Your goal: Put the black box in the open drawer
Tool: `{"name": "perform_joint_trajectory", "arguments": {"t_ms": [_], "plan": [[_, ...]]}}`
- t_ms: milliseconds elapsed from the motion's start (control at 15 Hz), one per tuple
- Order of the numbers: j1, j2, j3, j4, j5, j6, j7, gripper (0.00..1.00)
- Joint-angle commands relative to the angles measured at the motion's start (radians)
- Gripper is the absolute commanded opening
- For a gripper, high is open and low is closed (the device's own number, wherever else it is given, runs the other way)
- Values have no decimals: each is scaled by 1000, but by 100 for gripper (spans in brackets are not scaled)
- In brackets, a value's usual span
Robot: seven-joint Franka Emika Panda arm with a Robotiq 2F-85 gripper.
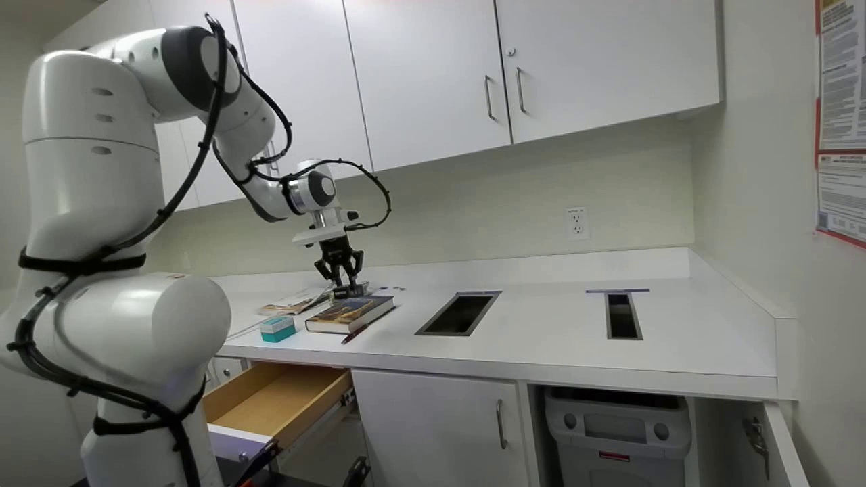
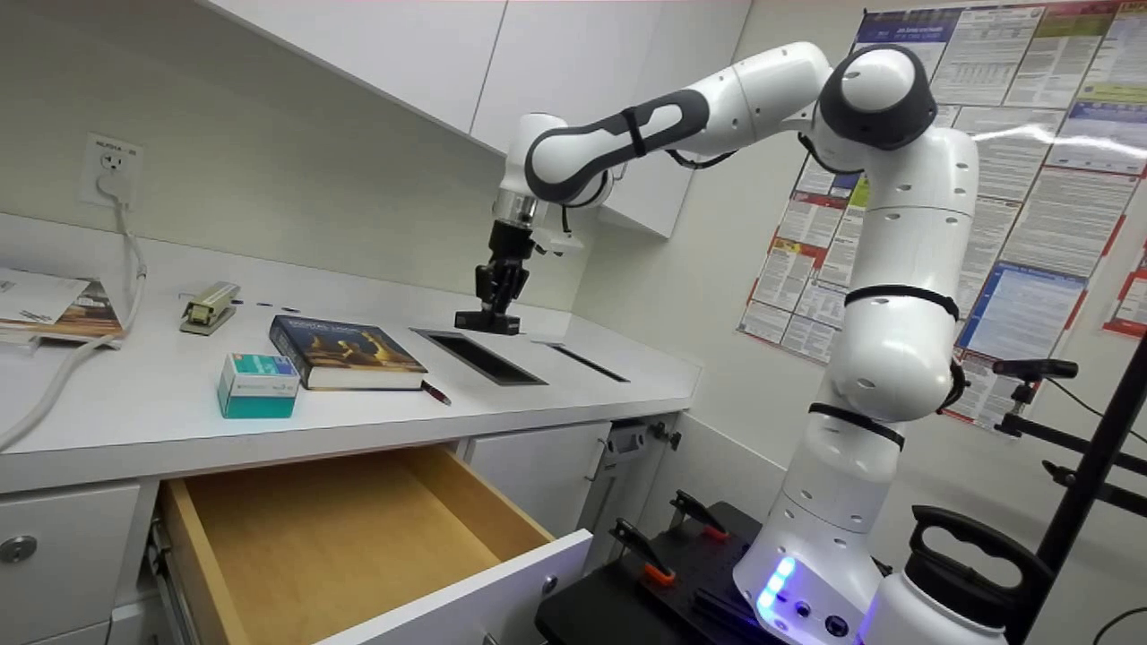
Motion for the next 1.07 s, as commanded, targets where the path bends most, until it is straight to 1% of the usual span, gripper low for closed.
{"name": "perform_joint_trajectory", "arguments": {"t_ms": [0, 67, 133, 333, 533, 600, 667, 733, 867, 1000], "plan": [[-20, -225, 43, -196, 55, -18, -131, 12], [-23, -277, 44, -244, 92, 8, -166, 12], [-18, -150, 45, -125, 47, -19, -98, 37], [-18, -250, 46, -212, 73, -18, -136, 37], [-19, -261, 45, -226, 73, -15, -136, 37], [-14, -258, 52, -230, 65, -3, -142, 12], [-2, -275, 67, -257, 45, 17, -146, 12], [9, -293, 82, -288, 32, 42, -156, 12], [35, -337, 122, -386, 15, 135, -156, 12], [64, -359, 165, -488, 4, 266, -145, 12]]}}
